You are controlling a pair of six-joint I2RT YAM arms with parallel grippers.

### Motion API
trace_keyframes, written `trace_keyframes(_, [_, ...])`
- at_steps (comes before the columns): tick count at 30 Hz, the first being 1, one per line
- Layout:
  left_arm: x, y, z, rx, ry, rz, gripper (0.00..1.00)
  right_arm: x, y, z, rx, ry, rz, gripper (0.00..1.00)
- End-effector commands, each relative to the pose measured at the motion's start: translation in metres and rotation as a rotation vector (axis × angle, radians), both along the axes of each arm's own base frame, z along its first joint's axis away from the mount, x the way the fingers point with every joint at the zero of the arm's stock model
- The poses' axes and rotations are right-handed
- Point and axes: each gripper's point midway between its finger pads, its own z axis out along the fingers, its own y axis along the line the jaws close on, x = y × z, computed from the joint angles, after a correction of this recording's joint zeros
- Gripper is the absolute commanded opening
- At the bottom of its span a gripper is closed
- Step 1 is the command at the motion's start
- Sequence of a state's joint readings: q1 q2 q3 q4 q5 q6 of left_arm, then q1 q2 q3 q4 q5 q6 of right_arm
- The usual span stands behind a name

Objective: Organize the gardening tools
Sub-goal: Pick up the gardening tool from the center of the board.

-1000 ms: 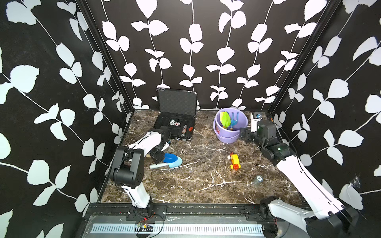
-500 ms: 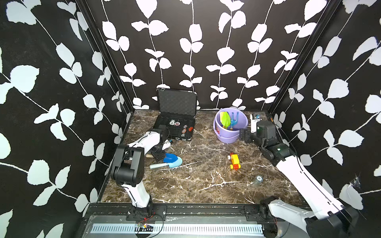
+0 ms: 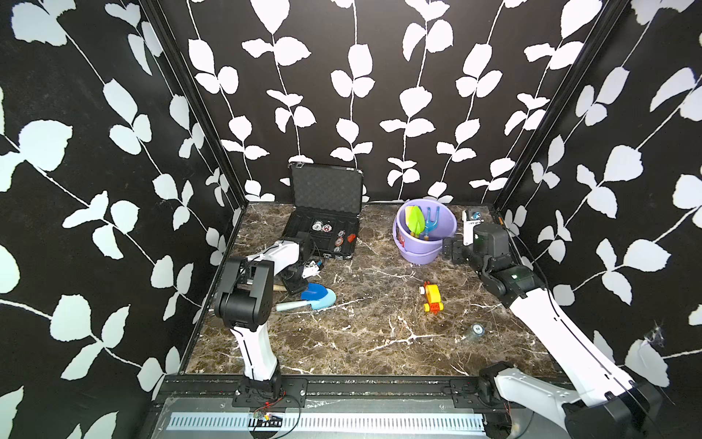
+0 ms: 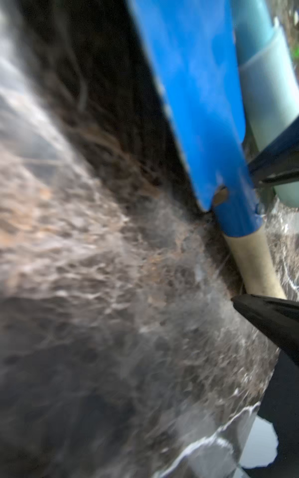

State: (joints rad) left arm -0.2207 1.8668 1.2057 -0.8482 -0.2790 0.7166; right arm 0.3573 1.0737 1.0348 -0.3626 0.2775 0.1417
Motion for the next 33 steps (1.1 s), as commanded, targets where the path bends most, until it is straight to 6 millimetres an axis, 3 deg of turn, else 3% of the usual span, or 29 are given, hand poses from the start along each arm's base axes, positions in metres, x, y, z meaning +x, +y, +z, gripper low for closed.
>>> trace_keyframes(1, [-0.001, -0.005, -0.008, -0.032, 0.036, -0.007, 0.66, -0.002, -0.006, 0.013, 0.005, -0.057, -0.023, 0.99])
trace_keyframes(11, [0.0, -0.016, -0.018, -0.037, 0.056, -0.037, 0.48, -0.004, -0.008, 0.015, 0.01, -0.072, -0.033, 0.99])
trace_keyframes(16, [0.001, -0.018, -0.022, -0.007, 0.06, -0.062, 0.33, -0.006, -0.01, 0.018, 0.018, -0.087, -0.036, 0.99])
trace_keyframes(21, [0.0, -0.02, -0.024, 0.018, 0.067, -0.076, 0.32, -0.01, -0.012, 0.021, 0.021, -0.102, -0.044, 0.99])
trace_keyframes(25, [0.003, -0.02, -0.022, 0.024, 0.053, -0.085, 0.18, -0.012, -0.015, 0.023, 0.025, -0.119, -0.052, 0.99])
trace_keyframes(27, [0.005, -0.019, -0.021, 0.032, 0.041, -0.089, 0.01, -0.012, -0.014, 0.023, 0.029, -0.123, -0.051, 0.99])
trace_keyframes(33, [0.01, -0.022, -0.011, 0.031, 0.005, -0.094, 0.0, -0.011, -0.013, 0.023, 0.031, -0.122, -0.047, 0.99])
